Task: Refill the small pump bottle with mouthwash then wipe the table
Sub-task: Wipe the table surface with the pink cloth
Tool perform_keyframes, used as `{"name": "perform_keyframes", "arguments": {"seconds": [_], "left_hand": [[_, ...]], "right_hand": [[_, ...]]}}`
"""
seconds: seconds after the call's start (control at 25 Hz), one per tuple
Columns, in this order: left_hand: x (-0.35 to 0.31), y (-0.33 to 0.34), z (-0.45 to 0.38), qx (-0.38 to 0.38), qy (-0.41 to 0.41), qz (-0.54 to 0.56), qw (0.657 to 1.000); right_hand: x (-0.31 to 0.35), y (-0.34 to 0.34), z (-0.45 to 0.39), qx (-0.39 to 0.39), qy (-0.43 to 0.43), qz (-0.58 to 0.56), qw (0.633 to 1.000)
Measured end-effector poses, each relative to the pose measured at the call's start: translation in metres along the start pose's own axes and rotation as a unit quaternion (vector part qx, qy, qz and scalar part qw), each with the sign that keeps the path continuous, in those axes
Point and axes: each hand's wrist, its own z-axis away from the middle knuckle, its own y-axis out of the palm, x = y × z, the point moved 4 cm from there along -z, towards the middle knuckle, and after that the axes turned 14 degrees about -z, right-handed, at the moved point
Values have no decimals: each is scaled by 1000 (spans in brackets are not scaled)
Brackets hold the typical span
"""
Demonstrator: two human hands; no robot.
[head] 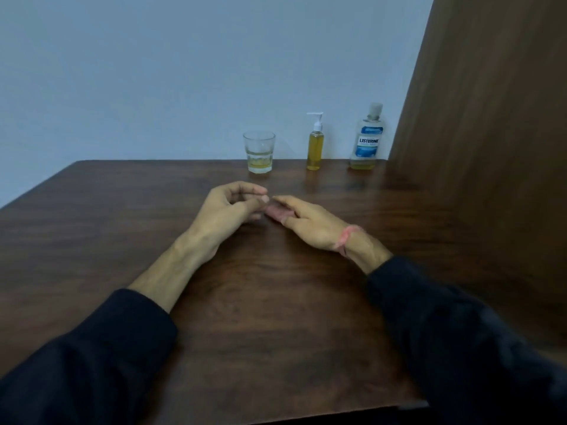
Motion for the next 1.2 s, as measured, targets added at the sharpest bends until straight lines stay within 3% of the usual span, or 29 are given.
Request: {"name": "perform_keyframes", "arguments": {"seconds": [0.2, 0.52, 0.68, 0.8, 0.92, 1.2], "left_hand": [[5, 2, -6, 19, -15, 18, 1000], [4, -1, -4, 18, 8, -12, 1000], [1, -1, -2, 10, 19, 11, 1000], [1, -5, -3, -8, 28, 45, 999], [0, -2, -2, 13, 41, 60, 997], [-4, 0, 2, 56, 36, 76, 995]], "right_hand": [[-4, -9, 6, -104, -88, -95, 986], [10, -12, 9, -150, -64, -389, 906], [9, -13, 12, -161, -48, -358, 918], [5, -17, 16, -218, -18, -325, 920], [2, -14, 19, -205, 26, -363, 908], [1, -15, 21, -214, 13, -424, 880]]}}
